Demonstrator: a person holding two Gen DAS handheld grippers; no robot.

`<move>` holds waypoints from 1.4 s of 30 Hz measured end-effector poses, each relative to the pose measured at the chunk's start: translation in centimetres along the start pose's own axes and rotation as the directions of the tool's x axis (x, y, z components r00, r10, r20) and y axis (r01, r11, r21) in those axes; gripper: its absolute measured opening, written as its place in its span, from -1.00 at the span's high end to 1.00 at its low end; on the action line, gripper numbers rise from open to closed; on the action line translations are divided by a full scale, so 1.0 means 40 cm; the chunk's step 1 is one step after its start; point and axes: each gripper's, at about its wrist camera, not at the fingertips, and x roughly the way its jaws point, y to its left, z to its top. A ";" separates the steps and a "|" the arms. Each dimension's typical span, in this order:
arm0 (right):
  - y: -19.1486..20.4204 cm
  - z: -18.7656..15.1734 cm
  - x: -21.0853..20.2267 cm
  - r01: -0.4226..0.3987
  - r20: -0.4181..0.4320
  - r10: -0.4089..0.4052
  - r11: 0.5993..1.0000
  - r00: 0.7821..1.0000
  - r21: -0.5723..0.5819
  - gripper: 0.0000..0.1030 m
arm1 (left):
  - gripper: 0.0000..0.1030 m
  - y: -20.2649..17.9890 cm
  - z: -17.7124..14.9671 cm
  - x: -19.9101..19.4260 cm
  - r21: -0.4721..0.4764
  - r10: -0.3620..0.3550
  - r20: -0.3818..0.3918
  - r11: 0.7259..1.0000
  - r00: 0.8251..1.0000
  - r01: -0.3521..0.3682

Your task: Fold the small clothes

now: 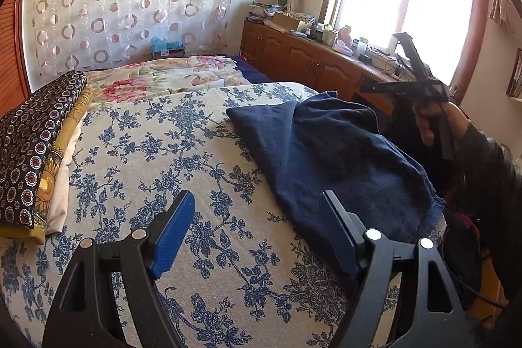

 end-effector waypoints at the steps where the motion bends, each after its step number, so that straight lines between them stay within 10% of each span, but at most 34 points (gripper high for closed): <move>1: 0.011 -0.020 -0.018 -0.017 0.010 0.017 1.000 1.000 -0.012 0.54 | -0.53 -0.002 0.000 0.002 0.001 0.000 -0.001 1.000 1.000 0.000; 11: -0.030 -0.258 -0.183 -0.114 0.030 0.115 0.993 0.993 -0.038 0.06 | -0.53 -0.045 -0.002 0.028 0.039 0.005 -0.012 0.999 1.000 -0.005; 29: -0.090 -0.394 -0.270 -0.197 -0.006 0.198 0.979 0.980 0.046 0.06 | -0.53 -0.137 -0.039 0.111 0.106 -0.039 -0.120 0.993 0.992 0.052; 34: -0.070 -0.405 -0.302 -0.220 0.037 0.219 0.975 0.975 0.026 0.78 | -0.53 -0.147 -0.049 0.124 0.110 -0.046 -0.138 0.992 0.989 0.061; 42: -0.084 -0.431 -0.355 -0.201 0.035 0.202 0.979 0.979 -0.008 0.81 | -0.53 -0.153 -0.053 0.115 0.105 -0.061 -0.136 0.992 0.989 0.075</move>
